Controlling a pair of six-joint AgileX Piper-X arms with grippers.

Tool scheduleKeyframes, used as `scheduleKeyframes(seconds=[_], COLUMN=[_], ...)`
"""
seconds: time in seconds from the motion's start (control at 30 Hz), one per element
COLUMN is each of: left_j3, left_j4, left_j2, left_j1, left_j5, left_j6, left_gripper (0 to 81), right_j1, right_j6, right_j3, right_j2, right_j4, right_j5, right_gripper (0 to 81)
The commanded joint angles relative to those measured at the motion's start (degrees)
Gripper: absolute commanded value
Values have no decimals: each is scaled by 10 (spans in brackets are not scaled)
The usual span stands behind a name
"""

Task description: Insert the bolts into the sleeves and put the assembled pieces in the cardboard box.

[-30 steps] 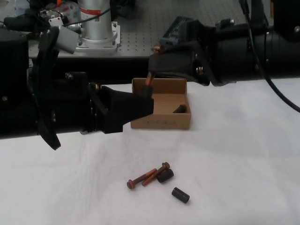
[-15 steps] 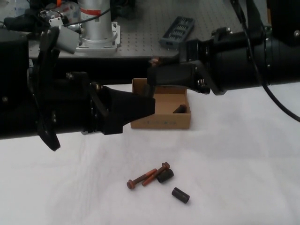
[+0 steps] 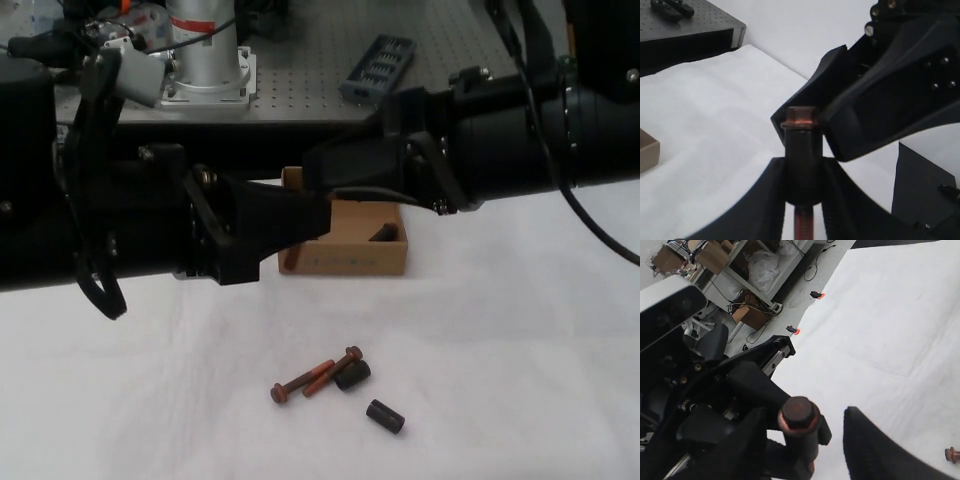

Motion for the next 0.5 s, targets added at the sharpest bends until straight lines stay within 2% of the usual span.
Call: scheduleKeyframes(seconds=[0.0,0.17,0.3,0.37,0.47], left_j3=[-5,-5,-5,-5,-5], left_j4=[-17,-17,-11,-3,8], left_j2=[-6,-6,-6,-6,0], left_j1=[1,1,6,9,18], left_j5=[6,6,2,-9,-64], left_j6=[7,8,46,63,86], left_gripper=[7,7,7,7,7], right_j1=[-2,-4,-24,-42,-69], right_j6=[4,4,-16,-34,-66], right_j3=[-5,-5,-5,-5,-3], right_j2=[-1,-4,-25,-46,-76], right_j4=[3,4,35,65,117], right_j5=[-12,-12,-12,-12,-9], right_gripper=[375,375,375,375,375])
